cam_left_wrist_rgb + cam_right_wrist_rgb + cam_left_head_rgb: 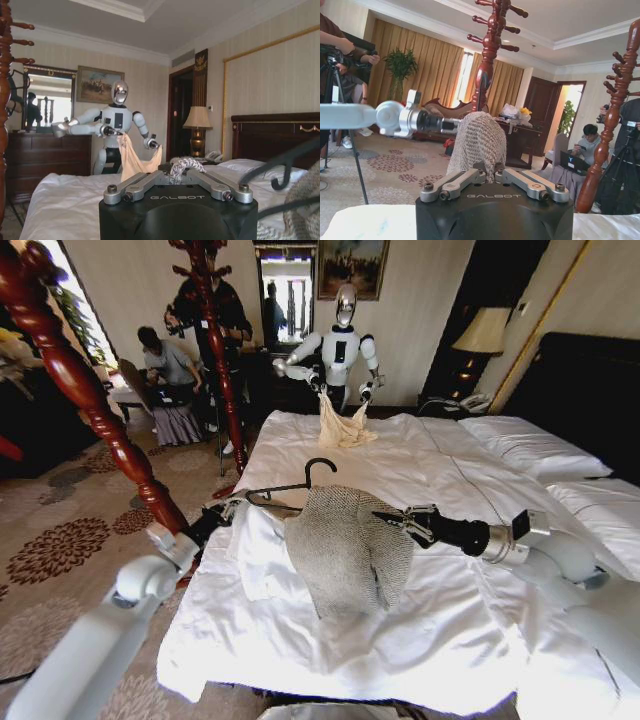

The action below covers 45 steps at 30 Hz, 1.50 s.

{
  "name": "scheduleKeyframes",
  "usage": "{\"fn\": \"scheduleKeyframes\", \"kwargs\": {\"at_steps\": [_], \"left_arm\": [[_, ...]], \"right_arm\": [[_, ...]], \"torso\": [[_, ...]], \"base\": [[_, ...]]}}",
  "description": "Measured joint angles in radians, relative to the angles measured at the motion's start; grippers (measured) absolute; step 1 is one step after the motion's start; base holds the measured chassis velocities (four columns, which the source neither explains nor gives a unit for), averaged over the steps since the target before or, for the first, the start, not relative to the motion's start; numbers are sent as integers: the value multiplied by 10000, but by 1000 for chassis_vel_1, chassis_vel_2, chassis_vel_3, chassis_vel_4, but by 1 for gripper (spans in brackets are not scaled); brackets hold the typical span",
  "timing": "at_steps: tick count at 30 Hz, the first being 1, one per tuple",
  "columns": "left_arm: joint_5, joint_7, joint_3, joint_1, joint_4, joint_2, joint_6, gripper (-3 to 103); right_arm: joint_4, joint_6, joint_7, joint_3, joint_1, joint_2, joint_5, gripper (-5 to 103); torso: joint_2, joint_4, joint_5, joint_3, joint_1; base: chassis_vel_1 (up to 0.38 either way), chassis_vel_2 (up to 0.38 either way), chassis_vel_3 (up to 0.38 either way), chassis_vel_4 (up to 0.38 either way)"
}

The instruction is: Pick up the clothes from the bed and hang them on the clothes hanger.

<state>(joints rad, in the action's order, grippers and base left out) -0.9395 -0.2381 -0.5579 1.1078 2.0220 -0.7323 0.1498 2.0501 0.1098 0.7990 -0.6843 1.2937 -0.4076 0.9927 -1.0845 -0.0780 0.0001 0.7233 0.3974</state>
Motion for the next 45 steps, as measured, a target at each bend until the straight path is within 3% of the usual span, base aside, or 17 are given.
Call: {"fn": "scheduleKeyframes", "kwargs": {"at_steps": [1,5,16,19,23,30,35,45], "left_arm": [[0,0,0,0,0,0,0,3],[-1666,933,-399,-204,319,938,731,3],[-3161,2075,-448,-932,850,1607,1705,3],[-3516,2181,-419,-1078,1077,1657,1832,3],[-4120,2257,-844,-1087,1797,1720,2037,3],[-4170,2108,-1948,-540,2415,1946,2160,3],[-3812,2055,-2086,-534,2440,2094,2289,3],[-2688,2061,-1985,-247,2860,2019,2771,3]], "right_arm": [[0,0,0,0,0,0,0,3],[80,54,302,36,-3,-108,3,3],[127,143,793,72,194,-176,-358,3],[172,143,598,77,304,-193,-506,3],[275,100,-417,80,611,-197,-897,3],[46,-93,-1652,31,812,-232,-1480,3],[-10,-195,-2537,-29,866,-285,-1529,3],[93,-220,-3774,-81,810,-380,-562,3]], "torso": [[0,0,0,0,0],[0,0,0,0,0],[0,0,-1,0,0],[1,-1,-1,0,0],[0,-4,2,0,0],[0,0,1,-1,0],[0,-1,1,-1,0],[1,0,2,-1,0]], "base": [[0,0,0,0],[0,0,0,0],[0,0,0,0],[0,0,0,0],[0,0,0,0],[0,0,0,0],[0,0,0,0],[0,0,0,0]]}}
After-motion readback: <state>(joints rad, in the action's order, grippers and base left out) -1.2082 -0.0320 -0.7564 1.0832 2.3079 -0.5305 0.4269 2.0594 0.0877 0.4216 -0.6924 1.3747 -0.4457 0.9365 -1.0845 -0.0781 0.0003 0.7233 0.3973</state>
